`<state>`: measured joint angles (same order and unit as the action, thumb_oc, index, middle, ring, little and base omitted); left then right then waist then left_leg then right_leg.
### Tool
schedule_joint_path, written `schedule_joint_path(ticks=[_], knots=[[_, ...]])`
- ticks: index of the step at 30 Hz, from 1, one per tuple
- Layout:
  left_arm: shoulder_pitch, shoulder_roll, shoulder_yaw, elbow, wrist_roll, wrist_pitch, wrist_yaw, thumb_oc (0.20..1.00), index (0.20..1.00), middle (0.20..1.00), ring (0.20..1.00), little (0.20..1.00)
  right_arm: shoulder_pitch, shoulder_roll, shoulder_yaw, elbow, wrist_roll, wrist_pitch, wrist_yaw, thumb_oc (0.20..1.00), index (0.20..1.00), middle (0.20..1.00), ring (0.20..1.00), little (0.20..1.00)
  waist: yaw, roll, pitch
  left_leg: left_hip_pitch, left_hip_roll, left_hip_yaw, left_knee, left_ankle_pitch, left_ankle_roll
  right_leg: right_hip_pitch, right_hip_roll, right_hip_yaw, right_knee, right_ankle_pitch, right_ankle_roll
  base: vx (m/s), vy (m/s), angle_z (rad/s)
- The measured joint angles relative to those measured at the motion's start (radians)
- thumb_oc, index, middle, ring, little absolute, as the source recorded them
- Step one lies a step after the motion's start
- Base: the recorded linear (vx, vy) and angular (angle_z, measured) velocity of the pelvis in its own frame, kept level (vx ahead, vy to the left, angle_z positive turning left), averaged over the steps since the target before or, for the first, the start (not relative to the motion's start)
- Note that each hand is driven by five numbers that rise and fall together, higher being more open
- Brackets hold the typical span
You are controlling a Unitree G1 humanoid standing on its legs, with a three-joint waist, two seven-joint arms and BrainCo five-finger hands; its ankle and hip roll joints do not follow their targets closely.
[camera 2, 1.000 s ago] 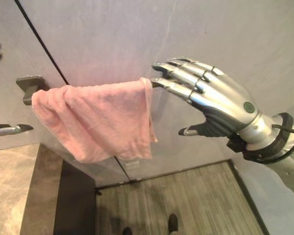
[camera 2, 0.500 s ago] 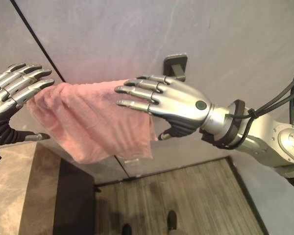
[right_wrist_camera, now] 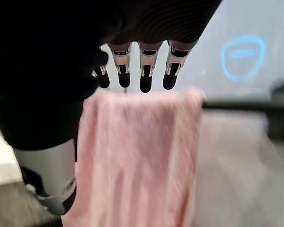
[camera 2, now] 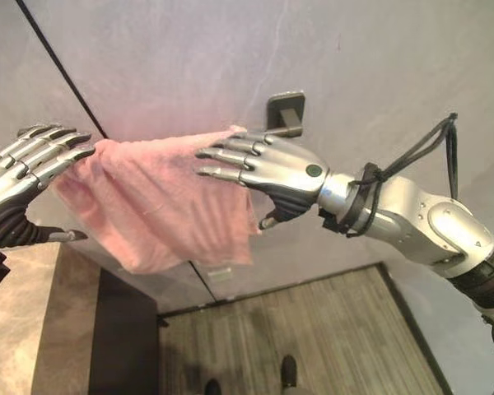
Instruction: Put brush and paste in cup on sink, flatten towel.
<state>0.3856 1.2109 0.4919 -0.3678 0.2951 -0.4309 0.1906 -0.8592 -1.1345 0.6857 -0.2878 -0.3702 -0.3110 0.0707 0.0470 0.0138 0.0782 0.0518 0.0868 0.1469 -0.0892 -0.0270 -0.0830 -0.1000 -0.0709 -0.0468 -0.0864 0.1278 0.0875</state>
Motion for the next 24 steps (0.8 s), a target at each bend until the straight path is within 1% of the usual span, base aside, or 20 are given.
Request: schedule_joint_path(ticks=[2,6,9,11,12,14,18,21,24], knots=[[-0.006,0.000,-0.020,0.005,0.000,0.002,-0.001,1.000,1.000,1.000,1.000,1.000,-0.025,0.001,0.049,0.024,-0.002,0.005,0.029,1.000,1.000,1.000,1.000,1.000,0.001,-0.002,0.001,-0.002,0.002,-0.004,0.000,0.002,-0.002,0.002,0.000,-0.012,0.000,0.002,-0.002,0.02,-0.037,0.09],[-0.023,0.000,-0.037,0.014,-0.001,0.007,-0.001,1.000,1.000,1.000,1.000,1.000,-0.027,0.004,0.056,0.098,-0.004,0.018,0.056,1.000,1.000,1.000,1.000,1.000,0.008,-0.004,0.003,-0.003,0.004,-0.027,0.000,0.002,-0.003,0.011,0.000,-0.022,0.000,-0.001,0.000,0.01,-0.025,0.14],[-0.029,0.000,-0.037,0.016,-0.002,0.023,-0.001,1.000,1.000,1.000,1.000,1.000,-0.036,0.005,0.082,0.143,-0.005,0.046,0.086,1.000,1.000,1.000,1.000,1.000,0.023,-0.007,0.012,-0.006,0.004,-0.032,0.000,0.002,-0.003,0.012,-0.001,-0.032,0.000,-0.005,-0.002,0.03,-0.013,0.10],[-0.029,0.000,-0.036,0.012,-0.004,0.024,-0.001,1.000,1.000,1.000,1.000,1.000,-0.035,0.002,0.078,0.139,-0.008,0.051,0.088,1.000,1.000,1.000,1.000,1.000,0.018,-0.005,0.018,-0.015,0.004,-0.052,0.000,0.002,-0.003,0.013,-0.002,-0.048,0.000,-0.009,-0.002,0.03,-0.005,0.20],[-0.029,0.000,-0.036,0.012,-0.004,0.025,-0.001,1.000,1.000,1.000,1.000,1.000,-0.029,0.002,0.065,0.134,-0.009,0.051,0.089,1.000,1.000,1.000,1.000,1.000,0.019,-0.004,0.020,-0.016,0.004,-0.053,0.000,0.002,-0.003,0.013,-0.002,-0.049,0.000,-0.010,-0.002,0.02,0.002,0.08],[-0.030,-0.002,-0.035,0.009,-0.004,0.025,-0.001,1.000,1.000,1.000,1.000,1.000,0.013,0.001,0.001,0.102,-0.016,0.052,0.091,1.000,1.000,1.000,1.000,1.000,0.019,-0.003,0.022,-0.018,0.004,-0.053,0.000,0.002,-0.003,0.013,-0.003,-0.051,0.000,-0.010,-0.002,0.01,0.003,0.02],[-0.037,-0.011,-0.035,0.009,-0.003,0.028,-0.001,1.000,1.000,1.000,1.000,1.000,0.041,0.001,-0.031,0.087,-0.021,0.052,0.092,1.000,1.000,1.000,1.000,1.000,0.008,-0.002,0.023,-0.017,0.003,-0.053,0.000,0.002,-0.003,0.013,-0.004,-0.051,0.000,-0.010,-0.003,0.03,0.008,0.00],[-0.052,-0.045,-0.036,0.009,-0.002,0.031,-0.005,1.000,1.000,1.000,1.000,1.000,0.090,-0.003,-0.090,0.087,-0.041,0.052,0.088,1.000,1.000,1.000,1.000,1.000,-0.002,-0.002,0.023,-0.013,0.003,-0.052,0.000,0.002,-0.003,0.016,-0.004,-0.050,0.000,-0.010,-0.003,0.00,0.000,0.00],[-0.052,-0.066,-0.036,0.009,0.000,0.039,-0.013,1.000,1.000,1.000,1.000,1.000,0.163,-0.008,-0.180,0.083,-0.046,0.053,0.084,1.000,1.000,1.000,1.000,1.000,-0.008,0.002,0.025,-0.003,0.002,-0.050,0.000,0.002,-0.003,0.023,-0.004,-0.046,0.000,-0.010,-0.002,0.02,0.019,-0.04]])
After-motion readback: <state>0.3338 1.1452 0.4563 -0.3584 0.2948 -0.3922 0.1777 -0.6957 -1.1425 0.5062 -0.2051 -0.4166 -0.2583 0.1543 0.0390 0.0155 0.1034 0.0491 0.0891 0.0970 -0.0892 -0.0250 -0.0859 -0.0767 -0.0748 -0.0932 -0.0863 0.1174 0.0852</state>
